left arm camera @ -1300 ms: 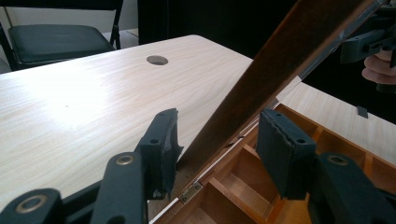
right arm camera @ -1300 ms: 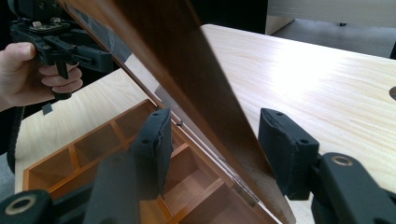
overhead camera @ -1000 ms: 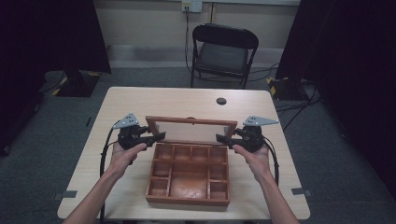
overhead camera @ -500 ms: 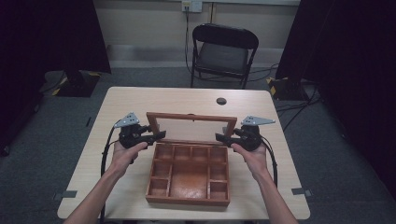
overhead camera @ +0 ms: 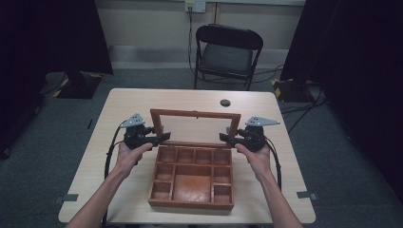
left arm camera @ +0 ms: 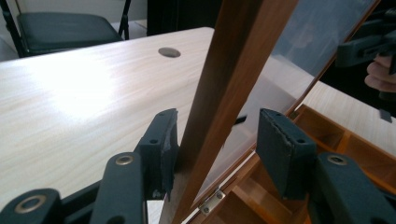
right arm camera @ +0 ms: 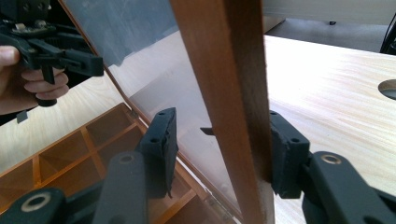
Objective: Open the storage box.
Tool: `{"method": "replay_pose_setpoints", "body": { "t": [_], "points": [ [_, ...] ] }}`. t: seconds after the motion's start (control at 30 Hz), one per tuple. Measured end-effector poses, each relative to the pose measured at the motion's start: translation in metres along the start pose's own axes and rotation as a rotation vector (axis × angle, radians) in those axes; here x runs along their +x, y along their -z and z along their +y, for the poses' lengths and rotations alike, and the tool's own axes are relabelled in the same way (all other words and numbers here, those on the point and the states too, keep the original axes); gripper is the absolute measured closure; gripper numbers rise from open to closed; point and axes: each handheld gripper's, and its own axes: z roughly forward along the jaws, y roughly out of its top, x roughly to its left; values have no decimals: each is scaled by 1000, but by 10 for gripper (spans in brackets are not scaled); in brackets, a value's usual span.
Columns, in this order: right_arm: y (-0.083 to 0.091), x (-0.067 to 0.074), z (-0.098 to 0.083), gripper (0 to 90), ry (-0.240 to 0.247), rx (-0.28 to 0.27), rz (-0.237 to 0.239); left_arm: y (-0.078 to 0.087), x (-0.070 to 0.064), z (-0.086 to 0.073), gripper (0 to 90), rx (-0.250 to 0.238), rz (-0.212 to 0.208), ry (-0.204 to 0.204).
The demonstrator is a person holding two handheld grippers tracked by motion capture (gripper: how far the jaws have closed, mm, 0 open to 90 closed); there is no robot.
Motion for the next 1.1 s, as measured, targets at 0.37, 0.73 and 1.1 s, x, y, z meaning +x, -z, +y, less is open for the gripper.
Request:
{"method": "replay_pose_setpoints", "body": {
  "t": [0.37,0.73,1.1],
  "points": [
    [-6,0,-3,435,-22,30,-13,-4,3,-5,503,4,9,-2],
    [-18,-8,-8,469,-49,33,-16,-6,8,-5,523,6,17,17],
    [-21,-13,-9,484,-61,12,-27,-10,12,-12,528,23,30,34]
  ]
}}
